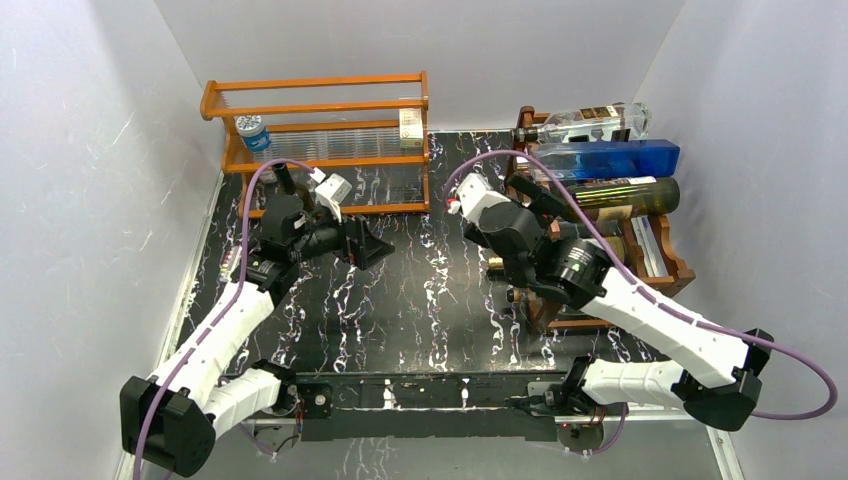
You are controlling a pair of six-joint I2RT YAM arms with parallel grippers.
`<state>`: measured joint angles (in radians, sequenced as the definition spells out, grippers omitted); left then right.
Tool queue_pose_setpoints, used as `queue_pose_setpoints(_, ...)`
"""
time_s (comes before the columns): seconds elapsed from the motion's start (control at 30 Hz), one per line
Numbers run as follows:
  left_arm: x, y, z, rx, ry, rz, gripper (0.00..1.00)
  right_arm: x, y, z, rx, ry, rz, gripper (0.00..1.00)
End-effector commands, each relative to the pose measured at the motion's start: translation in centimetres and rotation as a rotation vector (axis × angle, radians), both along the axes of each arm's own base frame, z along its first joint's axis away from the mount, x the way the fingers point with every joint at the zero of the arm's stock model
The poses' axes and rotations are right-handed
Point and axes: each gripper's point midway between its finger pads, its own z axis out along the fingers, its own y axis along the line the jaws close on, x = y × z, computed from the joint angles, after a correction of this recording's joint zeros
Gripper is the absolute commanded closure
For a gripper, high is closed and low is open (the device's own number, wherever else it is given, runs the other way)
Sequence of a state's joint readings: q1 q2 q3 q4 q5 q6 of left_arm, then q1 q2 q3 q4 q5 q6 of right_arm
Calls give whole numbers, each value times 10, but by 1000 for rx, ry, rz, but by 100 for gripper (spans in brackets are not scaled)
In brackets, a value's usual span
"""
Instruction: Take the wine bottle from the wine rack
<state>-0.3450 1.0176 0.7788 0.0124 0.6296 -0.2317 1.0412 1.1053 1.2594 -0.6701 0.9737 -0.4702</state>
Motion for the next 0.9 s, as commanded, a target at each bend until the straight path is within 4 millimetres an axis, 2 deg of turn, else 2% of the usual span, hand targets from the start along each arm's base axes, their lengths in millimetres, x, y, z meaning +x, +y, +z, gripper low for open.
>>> queue_pose_setpoints(0.0, -2, 5, 14, 29, -86, 19, 2, 9, -2, -3, -176, -40, 0, 2)
queue_pose_setpoints(0.23, -3, 7, 17, 37, -99, 26, 2, 21, -2, -21, -296, -28, 9, 2)
queue_pose_setpoints(0.33, -3, 7, 15, 36, -89, 31, 2, 33, -12, -30, -360, -23, -39, 3)
queue_pose_setpoints(0.43, -3, 8, 16, 37, -89, 34, 2, 46, -24, -35, -385, -2, -91, 10)
queue_pose_setpoints(0.57, -2, 8, 10, 43, -73, 38, 2, 51, -27, -42, -409, 24, -101, 15)
queue_pose_setpoints(0.63, -1, 8, 9, 48, -64, 38, 2, 55, -29, -42, -416, 9, -109, 16)
queue_pose_setpoints(0.73, -1, 9, 7, 53, -60, 43, 2, 60, -27, -40, -422, -18, -99, 21)
queue_pose_setpoints(0.87, 2, 11, 3, 71, -47, 61, 2, 62, -30, -45, -494, -14, -112, 26)
